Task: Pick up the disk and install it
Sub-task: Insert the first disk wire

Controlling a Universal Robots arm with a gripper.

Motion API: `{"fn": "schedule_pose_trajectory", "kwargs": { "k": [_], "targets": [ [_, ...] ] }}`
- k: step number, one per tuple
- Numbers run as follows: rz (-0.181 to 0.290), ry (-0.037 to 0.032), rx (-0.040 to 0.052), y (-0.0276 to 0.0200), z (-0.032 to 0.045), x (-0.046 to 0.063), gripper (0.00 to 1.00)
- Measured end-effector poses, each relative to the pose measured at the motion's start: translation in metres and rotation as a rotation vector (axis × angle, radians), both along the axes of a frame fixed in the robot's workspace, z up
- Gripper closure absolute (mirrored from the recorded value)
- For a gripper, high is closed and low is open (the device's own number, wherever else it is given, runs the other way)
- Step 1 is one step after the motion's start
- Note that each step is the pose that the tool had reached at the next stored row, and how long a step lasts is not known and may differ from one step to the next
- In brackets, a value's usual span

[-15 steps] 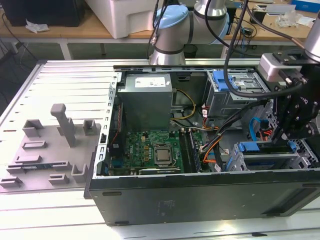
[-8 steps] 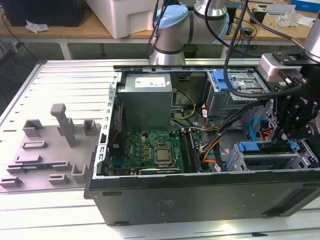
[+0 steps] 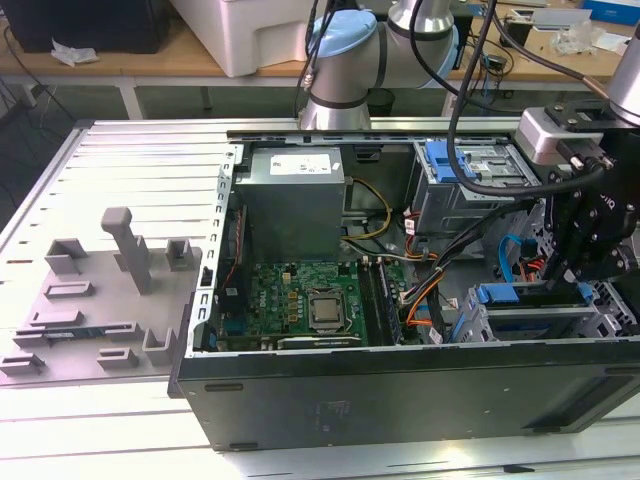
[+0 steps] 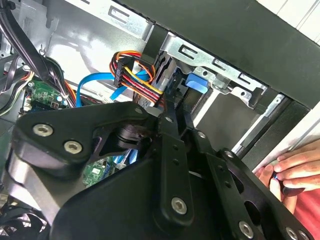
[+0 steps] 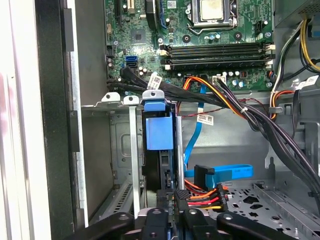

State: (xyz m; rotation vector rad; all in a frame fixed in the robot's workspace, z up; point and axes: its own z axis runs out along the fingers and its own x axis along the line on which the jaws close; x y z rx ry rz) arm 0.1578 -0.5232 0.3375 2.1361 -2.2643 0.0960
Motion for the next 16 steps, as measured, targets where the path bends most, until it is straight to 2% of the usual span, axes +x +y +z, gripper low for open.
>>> {"fn": "schedule_pose_trajectory", "kwargs": {
  "k": [1, 3, 8, 10, 11, 13, 16],
  "targets": [
    [0.0, 0.0, -0.0001, 0.0, 0.0, 0.0, 0.76],
    [0.0, 0.0, -0.0002, 0.0, 0.0001, 0.0, 0.64],
    [0.0, 0.0, -0.0003, 0.0, 0.0003, 0.0, 0.64],
    [0.0, -0.0001, -0.0004, 0.0001, 0.0038, 0.0, 0.64],
    [0.0, -0.0001, -0.0002, 0.0011, 0.008, 0.0, 0.64],
    [0.0, -0.0001, -0.0001, 0.004, 0.0117, 0.0, 0.64],
    [0.0, -0.0002, -0.0015, 0.0171, 0.0195, 0.0, 0.64]
  ]
}}
